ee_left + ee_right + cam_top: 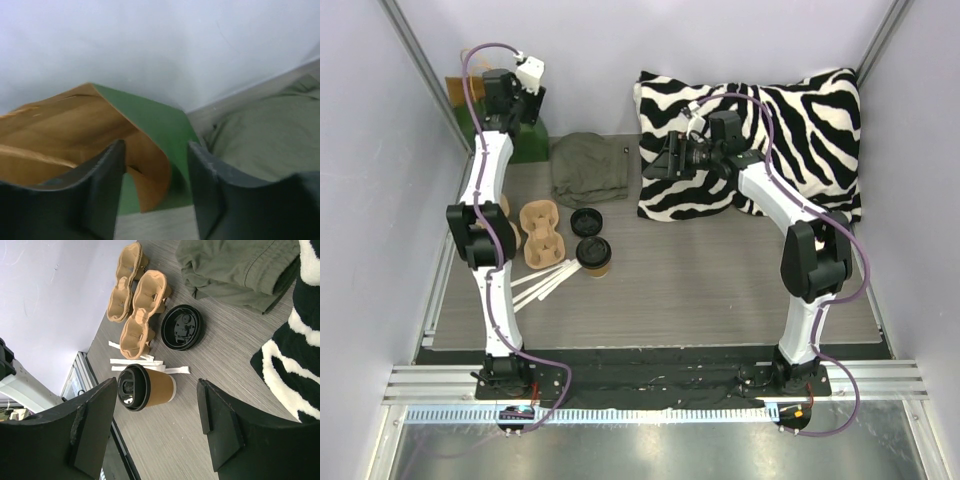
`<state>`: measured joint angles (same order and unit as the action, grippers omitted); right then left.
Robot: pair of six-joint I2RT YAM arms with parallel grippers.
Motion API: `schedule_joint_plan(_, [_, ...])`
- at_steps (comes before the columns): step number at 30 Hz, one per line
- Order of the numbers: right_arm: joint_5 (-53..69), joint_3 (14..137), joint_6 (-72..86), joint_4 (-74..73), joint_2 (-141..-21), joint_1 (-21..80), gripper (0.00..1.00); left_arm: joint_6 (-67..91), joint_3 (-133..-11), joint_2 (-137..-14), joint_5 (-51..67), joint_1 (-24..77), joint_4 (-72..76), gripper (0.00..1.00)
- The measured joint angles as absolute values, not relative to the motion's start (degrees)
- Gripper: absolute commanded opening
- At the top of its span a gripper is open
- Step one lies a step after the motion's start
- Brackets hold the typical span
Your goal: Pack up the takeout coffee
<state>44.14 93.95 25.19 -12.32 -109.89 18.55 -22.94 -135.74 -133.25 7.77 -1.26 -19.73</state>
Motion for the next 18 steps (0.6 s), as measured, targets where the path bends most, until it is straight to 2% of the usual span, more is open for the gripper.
schedule_joint_plan(4, [44.9,94.0,25.2,-12.4,-109.2,18.2,0.73,-22.1,-134.2,-130.8,8.8,-1.3,-23.1,0.27])
schedule_joint_plan(5, [45.0,94.0,25.2,-12.3,-108.9,18.1,0.73,-21.8,-134.1,-130.3,9.1,-1.3,-23.8,0.18])
schedule_joint_plan(9, [45.8,94.0,25.2,-12.3,-107.2,17.2,0.73,-21.3,-133.3,-127.2,10.5,-1.3,-26.7,0.0])
schedule_joint_plan(18, [47.4,93.9,25.2,-12.3,-103.1,11.5,0.72,-21.0,-133.5,-124.0,11.2,-1.7,-27.0,0.0])
